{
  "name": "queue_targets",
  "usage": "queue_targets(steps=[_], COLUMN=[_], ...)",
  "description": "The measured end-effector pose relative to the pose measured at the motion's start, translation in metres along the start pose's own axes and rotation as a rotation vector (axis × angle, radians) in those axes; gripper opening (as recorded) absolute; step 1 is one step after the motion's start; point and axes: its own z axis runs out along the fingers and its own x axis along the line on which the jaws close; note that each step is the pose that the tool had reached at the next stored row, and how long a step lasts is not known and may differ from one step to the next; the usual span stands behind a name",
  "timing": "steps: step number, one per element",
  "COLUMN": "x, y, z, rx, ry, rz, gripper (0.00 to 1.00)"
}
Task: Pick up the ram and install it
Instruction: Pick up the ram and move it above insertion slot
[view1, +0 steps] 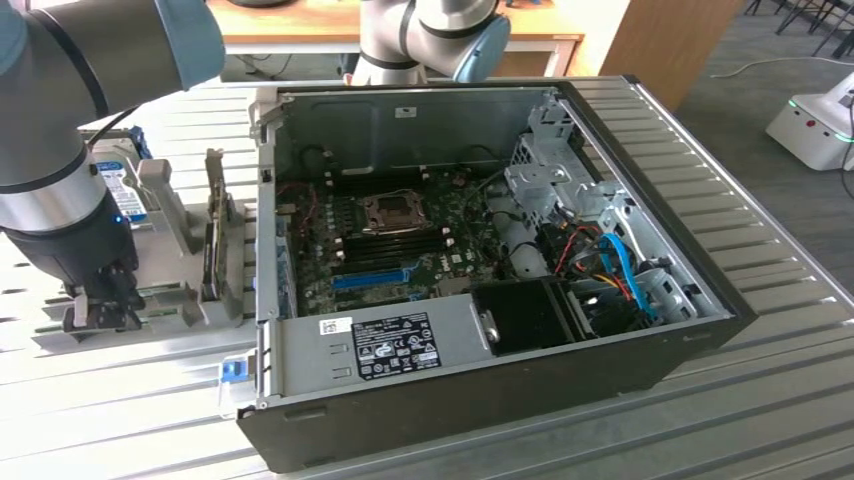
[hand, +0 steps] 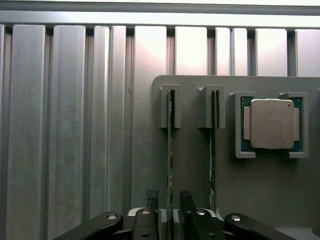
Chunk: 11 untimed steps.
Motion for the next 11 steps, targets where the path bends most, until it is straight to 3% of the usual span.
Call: queue_targets(steps=[11], x=[0.0000], y=[-0.0001], z=[0.0018], rx=[0.0000], ry=[0.0000], rz=[0.000], gripper=[0.31])
